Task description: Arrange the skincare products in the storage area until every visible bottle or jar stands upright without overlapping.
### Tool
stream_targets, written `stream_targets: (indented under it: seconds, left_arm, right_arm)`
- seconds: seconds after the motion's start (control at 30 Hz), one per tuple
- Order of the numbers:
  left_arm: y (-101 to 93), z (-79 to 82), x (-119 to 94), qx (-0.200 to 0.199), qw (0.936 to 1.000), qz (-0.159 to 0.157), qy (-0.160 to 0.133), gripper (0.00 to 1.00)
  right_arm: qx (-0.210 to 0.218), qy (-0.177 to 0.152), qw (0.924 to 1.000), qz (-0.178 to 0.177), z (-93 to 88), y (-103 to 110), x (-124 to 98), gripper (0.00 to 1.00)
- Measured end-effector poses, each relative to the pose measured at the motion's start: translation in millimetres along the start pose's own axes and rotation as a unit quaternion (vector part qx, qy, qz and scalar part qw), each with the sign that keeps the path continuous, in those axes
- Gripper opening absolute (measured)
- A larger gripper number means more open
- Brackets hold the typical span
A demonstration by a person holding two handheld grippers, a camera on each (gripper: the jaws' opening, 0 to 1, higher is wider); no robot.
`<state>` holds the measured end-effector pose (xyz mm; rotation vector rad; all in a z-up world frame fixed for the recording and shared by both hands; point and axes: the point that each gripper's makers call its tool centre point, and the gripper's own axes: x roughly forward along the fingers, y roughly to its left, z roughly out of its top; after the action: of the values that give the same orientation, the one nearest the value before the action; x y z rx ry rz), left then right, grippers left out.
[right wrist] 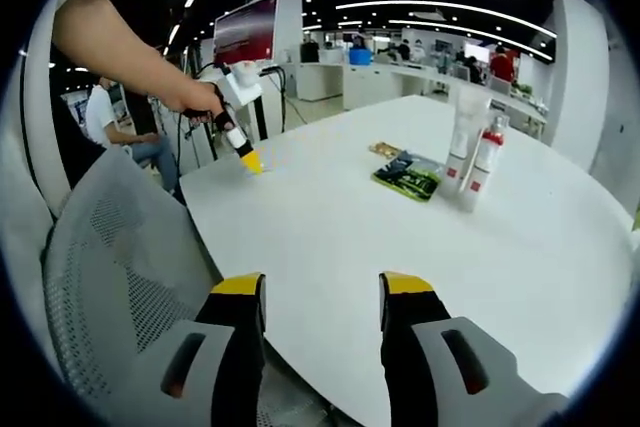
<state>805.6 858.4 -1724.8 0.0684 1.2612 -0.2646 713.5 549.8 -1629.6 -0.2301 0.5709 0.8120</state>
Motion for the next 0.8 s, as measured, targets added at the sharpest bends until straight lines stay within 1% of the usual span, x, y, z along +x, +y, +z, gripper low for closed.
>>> stream_targets:
  seconds: [0.1, 0.17, 0.23, 0.27, 0.37, 0.4, 0.43, 0.63, 0.67, 0.8]
  left_arm:
    - [-0.2, -2.0, 1, 0.02, 0.9998, 0.002, 0.003, 0.66]
    - [0.0, 0.0, 3, 0.014, 0.9999, -0.001, -0.005, 0.65]
    - [1.2, 0.9, 3, 0.014, 0.9999, 0.002, -0.005, 0.63]
    - [1.7, 1.0, 4, 0.022, 0.9998, 0.004, -0.003, 0.62]
    - [3.9, -3.8, 4, 0.07, 0.9974, 0.018, 0.01, 0.6]
    - [4.9, -5.9, 3, 0.078, 0.9965, 0.024, 0.017, 0.59]
    - [0.0, -4.4, 4, 0.059, 0.9981, 0.015, 0.009, 0.57]
    - [-6.9, -5.3, 2, 0.07, 0.9974, 0.014, 0.006, 0.46]
    - [-7.2, -4.9, 2, 0.07, 0.9974, 0.014, 0.005, 0.42]
    - [-8.4, -4.8, 3, 0.06, 0.9981, 0.016, 0.004, 0.42]
  right_arm:
    - [0.002, 0.002, 1.0, 0.001, -0.9, 0, 0, 0.43]
    - [0.003, 0.002, 1.0, 0.001, -0.8, 0, 0, 0.42]
    - [0.003, 0.003, 1.0, 0.002, -1.1, 0, 1, 0.43]
    - [0.001, 0.003, 1.0, 0.001, -1.1, 0, 1, 0.43]
    - [0.0, 0.006, 1.0, 0.002, -1.9, 0, 1, 0.42]
    - [-0.001, 0.006, 1.0, 0.002, -2.0, 0, 1, 0.42]
    - [-0.001, 0.006, 1.0, 0.001, -1.8, 0, 1, 0.42]
    - [-0.004, 0.009, 1.0, 0.0, -2.7, -1, 1, 0.42]
    - [-0.004, 0.008, 1.0, 0.0, -2.4, -1, 1, 0.42]
    - [-0.004, 0.008, 1.0, 0.0, -2.6, -1, 1, 0.41]
